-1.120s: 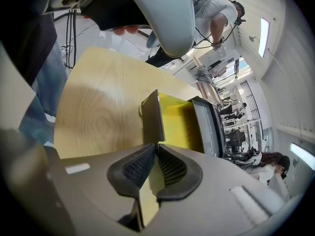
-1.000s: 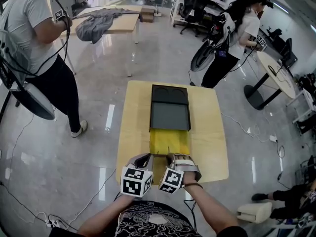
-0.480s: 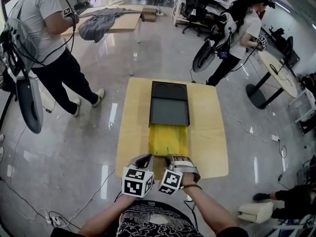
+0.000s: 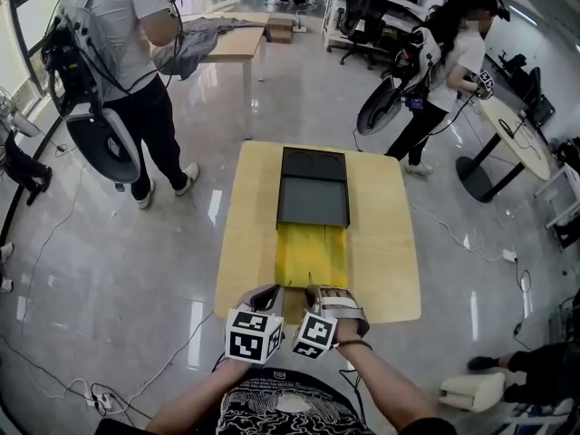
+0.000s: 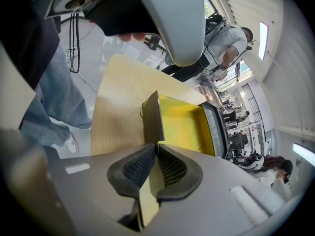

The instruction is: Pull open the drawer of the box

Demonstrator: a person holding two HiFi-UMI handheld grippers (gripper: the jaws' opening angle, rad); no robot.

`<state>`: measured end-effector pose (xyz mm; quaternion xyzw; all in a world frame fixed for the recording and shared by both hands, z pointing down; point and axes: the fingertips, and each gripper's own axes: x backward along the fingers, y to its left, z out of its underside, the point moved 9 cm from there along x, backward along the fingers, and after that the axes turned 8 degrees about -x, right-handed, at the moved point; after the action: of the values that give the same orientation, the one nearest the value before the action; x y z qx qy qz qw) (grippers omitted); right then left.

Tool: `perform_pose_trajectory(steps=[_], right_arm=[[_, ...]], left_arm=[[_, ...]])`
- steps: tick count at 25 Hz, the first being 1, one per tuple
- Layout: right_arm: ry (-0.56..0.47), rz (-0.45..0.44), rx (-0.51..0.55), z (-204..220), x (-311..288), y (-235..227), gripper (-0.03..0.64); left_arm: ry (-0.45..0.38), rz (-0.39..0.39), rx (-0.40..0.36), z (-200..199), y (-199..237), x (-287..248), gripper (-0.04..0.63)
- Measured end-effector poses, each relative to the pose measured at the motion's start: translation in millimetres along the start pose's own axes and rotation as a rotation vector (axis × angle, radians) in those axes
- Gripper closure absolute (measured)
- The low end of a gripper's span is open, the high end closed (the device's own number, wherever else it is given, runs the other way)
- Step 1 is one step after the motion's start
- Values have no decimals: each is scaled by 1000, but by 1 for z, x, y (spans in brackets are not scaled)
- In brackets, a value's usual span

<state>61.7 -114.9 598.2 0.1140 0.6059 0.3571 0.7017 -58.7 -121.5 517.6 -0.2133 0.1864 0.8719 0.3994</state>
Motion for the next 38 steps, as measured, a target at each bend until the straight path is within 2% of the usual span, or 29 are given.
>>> perform_pose_trajectory(steps=[6,10,17,21,23,29,38], right_arm=[[-6,-12,10,-19,18,24,584],[-12,-14,5,-13,23,39,584],[-29,-26,-4,-15,40,30,583],[-63,-16,-43,-9,38,36,577],[-93,-18,-99,-7,43,37,583],[-184,-40,-359,-6,77,22,592],[-344,-17,-623,-2,120,-2,611]], left_arm=[[3,-14,5,11,7,34,580],[5,-15,4,24,-2,38,580],[6,-11,6,6,-11,47,580],[17,-19,2,14,-17,47,580],[12,-31,0,17,-20,50,580],[-6,-42,-8,9,-32,66,580],[-31,-37,-17,5,-48,67,580]])
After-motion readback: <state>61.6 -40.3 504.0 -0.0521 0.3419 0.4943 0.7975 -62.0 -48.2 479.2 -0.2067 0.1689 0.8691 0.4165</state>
